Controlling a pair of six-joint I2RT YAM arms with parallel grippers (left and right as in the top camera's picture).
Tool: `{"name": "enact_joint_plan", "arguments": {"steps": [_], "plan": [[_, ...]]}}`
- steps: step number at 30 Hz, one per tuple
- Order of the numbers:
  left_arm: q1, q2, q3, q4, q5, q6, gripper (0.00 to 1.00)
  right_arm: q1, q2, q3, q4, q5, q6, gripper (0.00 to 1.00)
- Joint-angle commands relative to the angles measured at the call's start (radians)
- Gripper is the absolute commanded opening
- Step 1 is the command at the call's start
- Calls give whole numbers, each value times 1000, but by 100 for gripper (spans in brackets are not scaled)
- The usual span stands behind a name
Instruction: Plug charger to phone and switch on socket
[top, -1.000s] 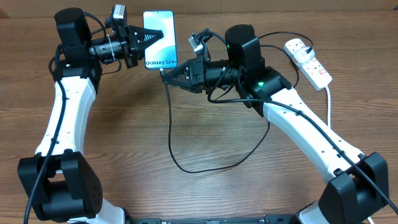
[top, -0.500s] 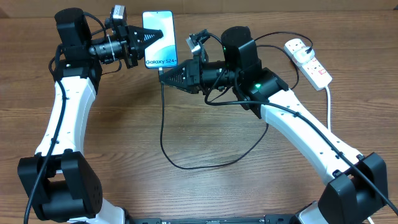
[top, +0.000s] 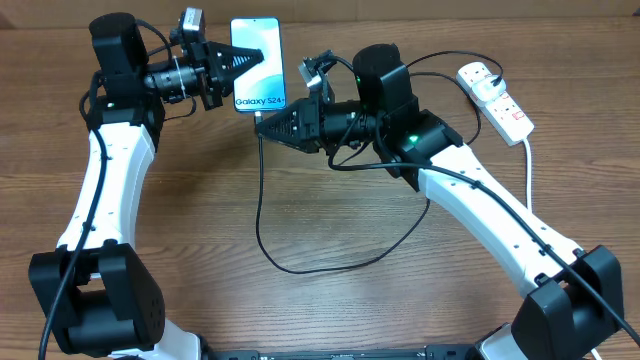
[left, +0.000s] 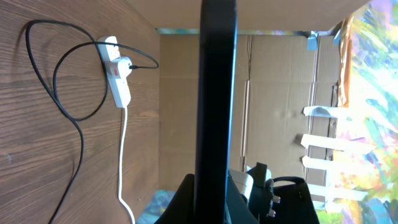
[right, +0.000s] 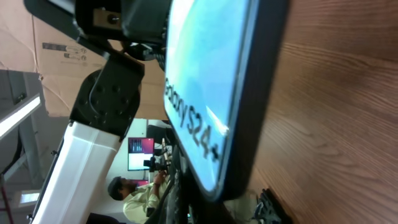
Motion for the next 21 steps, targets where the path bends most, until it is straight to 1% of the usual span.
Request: {"name": "enact_joint_plan", "arguments": {"steps": [1, 13, 21], "plan": [[-2, -8, 15, 2, 87, 21, 4, -41, 8, 6, -17, 32, -3, 4], [7, -8, 15, 2, 87, 19, 4, -43, 8, 6, -16, 15, -3, 4], [6, -8, 15, -5, 96, 19, 4, -43, 8, 6, 19, 48, 10, 4]]}}
